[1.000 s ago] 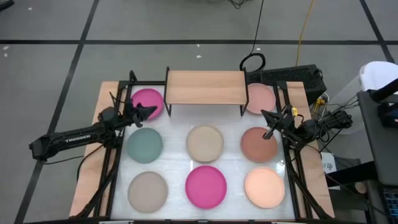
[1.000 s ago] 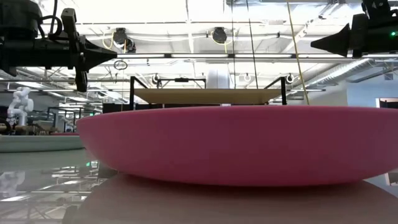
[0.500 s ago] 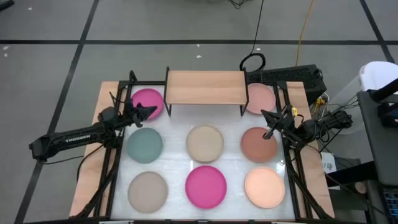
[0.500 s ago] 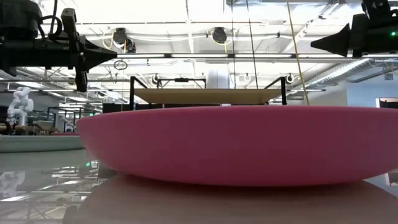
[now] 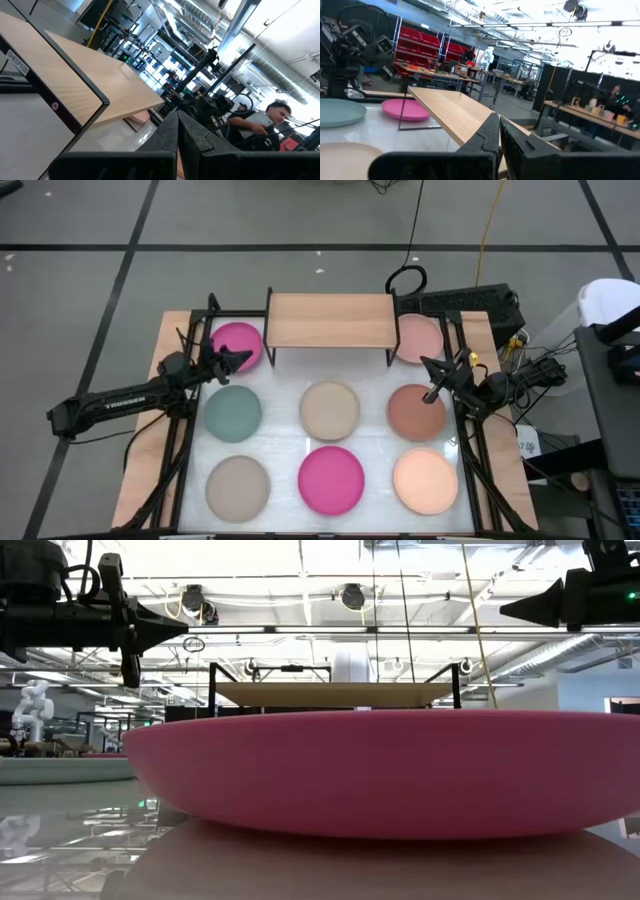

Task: Place and stack plates onto a shelf
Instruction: Put the brown plate on the shelf

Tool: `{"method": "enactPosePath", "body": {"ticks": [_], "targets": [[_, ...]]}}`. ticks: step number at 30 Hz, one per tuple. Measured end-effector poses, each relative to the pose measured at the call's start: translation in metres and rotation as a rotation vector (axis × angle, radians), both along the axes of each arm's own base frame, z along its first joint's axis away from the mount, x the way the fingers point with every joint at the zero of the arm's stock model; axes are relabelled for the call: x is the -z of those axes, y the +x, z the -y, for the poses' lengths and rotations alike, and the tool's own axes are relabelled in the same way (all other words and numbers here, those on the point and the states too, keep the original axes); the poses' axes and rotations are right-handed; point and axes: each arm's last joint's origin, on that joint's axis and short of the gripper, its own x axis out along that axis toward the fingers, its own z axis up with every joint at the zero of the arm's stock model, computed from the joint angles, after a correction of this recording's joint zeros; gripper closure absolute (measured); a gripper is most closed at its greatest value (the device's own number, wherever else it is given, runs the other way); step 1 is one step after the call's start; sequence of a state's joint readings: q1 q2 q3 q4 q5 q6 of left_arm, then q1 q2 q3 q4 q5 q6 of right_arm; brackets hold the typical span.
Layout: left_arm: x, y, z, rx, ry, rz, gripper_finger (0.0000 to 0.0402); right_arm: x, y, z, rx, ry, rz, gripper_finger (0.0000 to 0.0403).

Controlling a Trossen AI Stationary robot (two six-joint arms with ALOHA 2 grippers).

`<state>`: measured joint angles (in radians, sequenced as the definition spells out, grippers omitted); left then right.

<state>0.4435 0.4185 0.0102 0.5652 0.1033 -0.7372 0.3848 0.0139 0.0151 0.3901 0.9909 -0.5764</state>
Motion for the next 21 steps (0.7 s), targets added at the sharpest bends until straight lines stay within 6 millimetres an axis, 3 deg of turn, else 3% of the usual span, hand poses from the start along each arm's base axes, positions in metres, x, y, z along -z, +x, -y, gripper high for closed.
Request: {"method": "enactPosePath", "body": {"ticks": [21], "targets": [[0.0, 0.0, 0.0, 0.0, 0.0, 0.0, 0.0398, -0.0001, 0.0, 0.0, -0.004, 0.012, 0.01, 0.0403]]}}
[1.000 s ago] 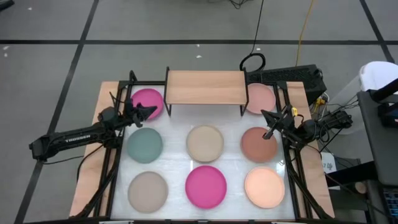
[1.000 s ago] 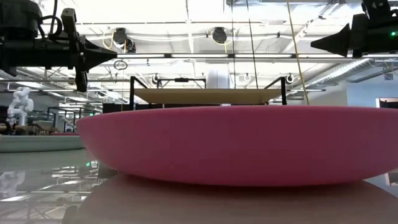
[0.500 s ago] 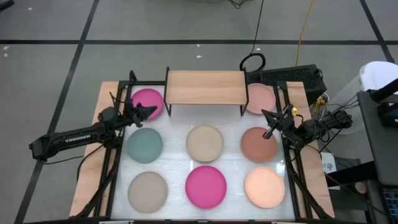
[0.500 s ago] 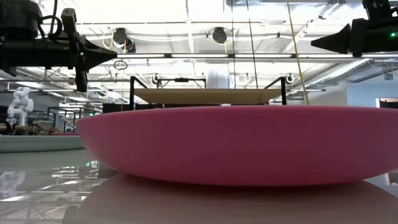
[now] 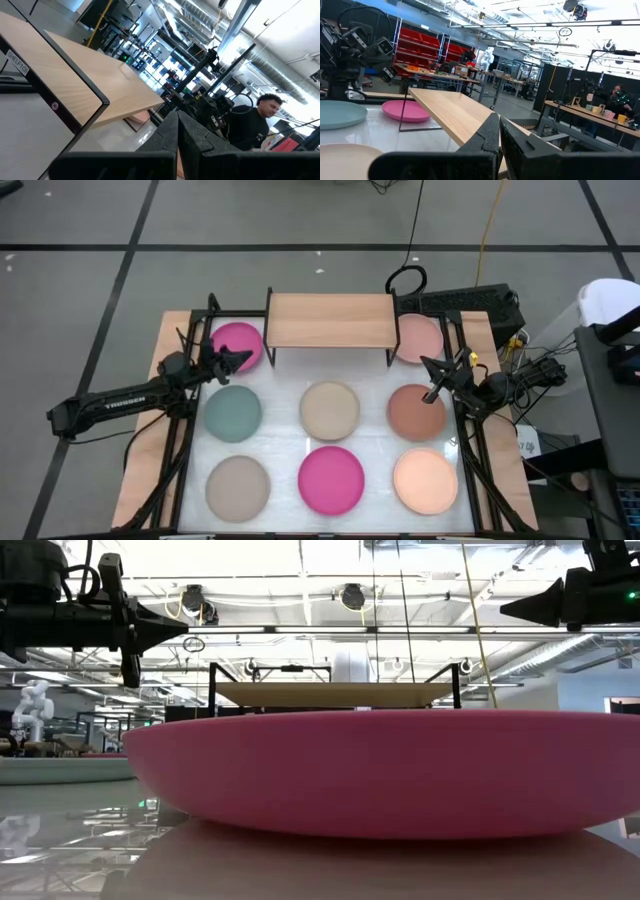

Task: Place and stack plates onto a shelf
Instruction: Put the brown plate on the shelf

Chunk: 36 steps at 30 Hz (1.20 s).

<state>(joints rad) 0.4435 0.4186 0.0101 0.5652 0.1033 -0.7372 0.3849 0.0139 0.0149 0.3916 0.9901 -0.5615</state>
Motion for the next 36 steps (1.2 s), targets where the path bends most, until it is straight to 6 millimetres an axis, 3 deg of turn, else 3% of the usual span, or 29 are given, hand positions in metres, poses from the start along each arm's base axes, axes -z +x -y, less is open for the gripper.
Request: {"method": "enactPosePath", "body": {"ticks": [9, 28, 36], "targets": [[0.0, 0.0, 0.0, 0.0, 0.0, 0.0, 0.0398, 0.0, 0.0, 0.0, -0.021, 0.084, 0.062, 0.0403], [0.0, 0.0, 0.0, 0.0, 0.0, 0.0, 0.0398, -0.003, -0.001, 0.0, -0.012, 0.051, 0.041, 0.0403], [0.0, 0.0, 0.0, 0.0, 0.0, 0.0, 0.0398, -0.035, -0.004, 0.001, -0.009, 0.042, 0.038, 0.0403]]}}
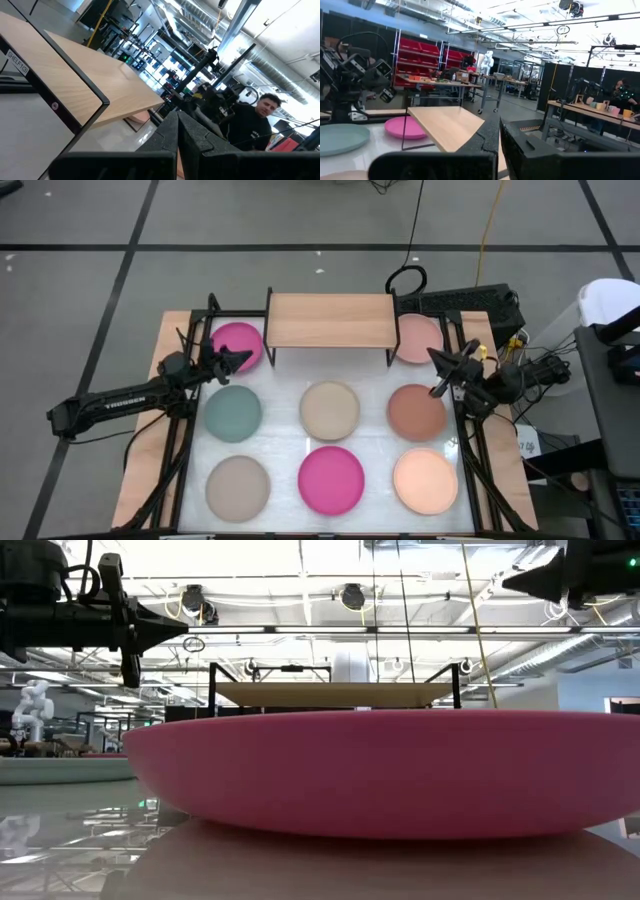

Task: Place and stack plates onto a shelf
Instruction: Put the brown plate on the shelf

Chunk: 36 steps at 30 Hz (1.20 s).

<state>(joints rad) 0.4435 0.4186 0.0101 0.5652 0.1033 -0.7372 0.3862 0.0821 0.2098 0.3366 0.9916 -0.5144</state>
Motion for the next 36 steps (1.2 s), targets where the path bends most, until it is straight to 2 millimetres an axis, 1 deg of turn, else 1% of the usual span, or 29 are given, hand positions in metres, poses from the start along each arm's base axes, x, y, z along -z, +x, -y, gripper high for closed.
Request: {"method": "enactPosePath", "body": {"ticks": [7, 9, 13, 15, 19, 23, 26, 31, 36], "targets": [[0.0, 0.0, 0.0, 0.0, 0.0, 0.0, 0.0398, -0.04, 0.007, -0.003, -0.02, 0.001, -0.085, 0.0403], [0.0, 0.0, 0.0, 0.0, 0.0, 0.0, 0.0398, -0.052, 0.01, -0.006, -0.098, -0.006, -0.112, 0.0403], [0.0, 0.0, 0.0, 0.0, 0.0, 0.001, 0.0398, -0.073, 0.016, -0.013, -0.314, -0.006, -0.14, 0.0403], [0.0, 0.0, 0.0, 0.0, 0.0, 0.0, 0.0398, -0.082, 0.019, -0.014, -0.343, 0.007, -0.157, 0.0403], [0.0, 0.0, 0.0, 0.0, 0.0, 0.001, 0.0398, -0.096, 0.025, -0.017, -0.342, 0.032, -0.227, 0.0403], [0.0, 0.0, 0.0, 0.0, 0.0, 0.001, 0.0398, -0.106, 0.031, -0.02, -0.379, 0.069, -0.318, 0.0403], [0.0, 0.0, 0.0, 0.0, 0.0, 0.0, 0.0398, -0.112, 0.036, -0.02, -0.366, 0.12, -0.384, 0.0403], [0.0, 0.0, 0.0, 0.0, 0.0, 0.0, 0.0398, -0.112, 0.045, -0.019, -0.387, 0.227, -0.504, 0.0403], [0.0, 0.0, 0.0, 0.0, 0.0, 0.0, 0.0398, -0.105, 0.059, -0.014, -0.401, 0.363, -0.63, 0.0403]]}}
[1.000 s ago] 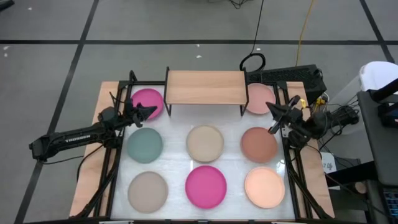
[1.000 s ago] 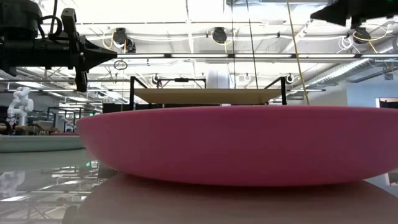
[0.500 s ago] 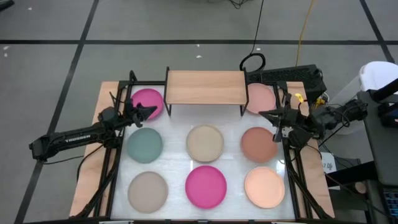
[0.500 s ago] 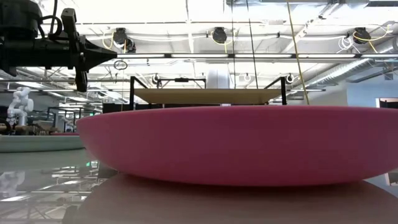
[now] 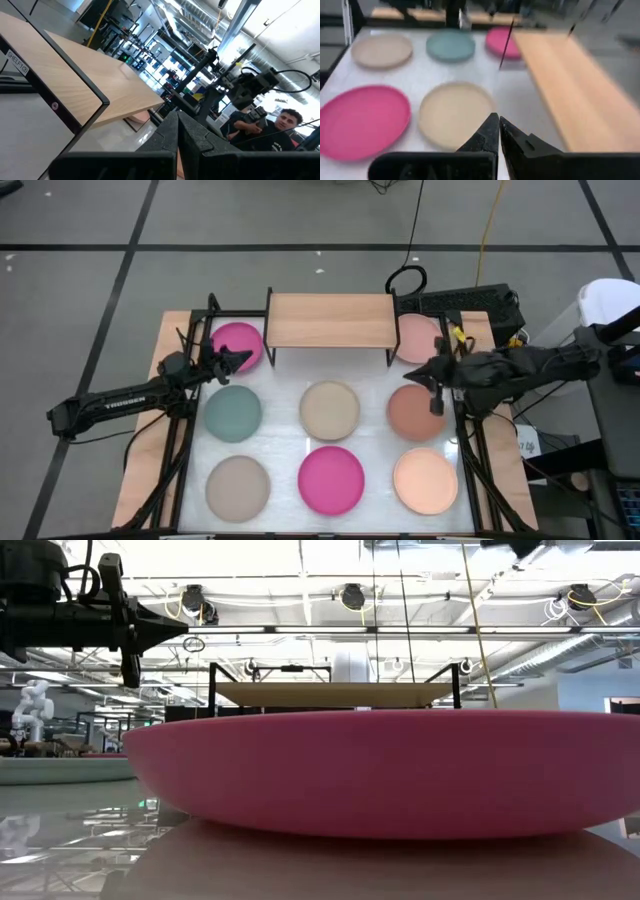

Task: Place and stack plates onto a shelf
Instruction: Put the brown plate on the shelf

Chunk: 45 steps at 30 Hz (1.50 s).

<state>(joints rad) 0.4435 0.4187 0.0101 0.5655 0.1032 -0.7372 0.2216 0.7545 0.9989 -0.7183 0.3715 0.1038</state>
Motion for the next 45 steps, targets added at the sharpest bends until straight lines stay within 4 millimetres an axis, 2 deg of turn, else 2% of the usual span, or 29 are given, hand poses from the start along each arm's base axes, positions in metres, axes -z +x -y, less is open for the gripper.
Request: {"method": "enactPosePath", "body": {"ticks": [6, 12, 18, 22, 28, 35, 45], "targets": [[0.0, 0.0, 0.0, 0.0, 0.0, 0.0, 0.0398, 0.022, 0.022, 0.009, 0.017, 0.161, -0.239, 0.0403], [0.0, 0.0, 0.0, 0.0, 0.0, 0.0, 0.0398, 0.047, 0.041, 0.013, 0.063, 0.155, -0.454, 0.04], [0.0, 0.0, 0.0, 0.0, 0.0, 0.0, 0.0398, 0.063, 0.053, 0.012, 0.087, 0.197, -0.582, 0.0352], [0.0, 0.0, 0.0, 0.0, 0.0, 0.0, 0.0398, 0.079, 0.057, 0.011, 0.116, 0.248, -0.613, 0.03], [0.0, 0.0, 0.0, 0.0, 0.0, 0.0, 0.0398, 0.12, 0.056, 0.008, 0.136, 0.366, -0.68, 0.025], [0.0, 0.0, 0.0, 0.0, 0.0, 0.0, 0.0398, 0.152, 0.057, 0.004, 0.136, 0.509, -0.623, 0.0243], [0.0, 0.0, 0.0, 0.0, 0.0, 0.0, 0.0398, 0.167, 0.053, -0.004, 0.176, 0.508, -0.588, 0.0245]]}}
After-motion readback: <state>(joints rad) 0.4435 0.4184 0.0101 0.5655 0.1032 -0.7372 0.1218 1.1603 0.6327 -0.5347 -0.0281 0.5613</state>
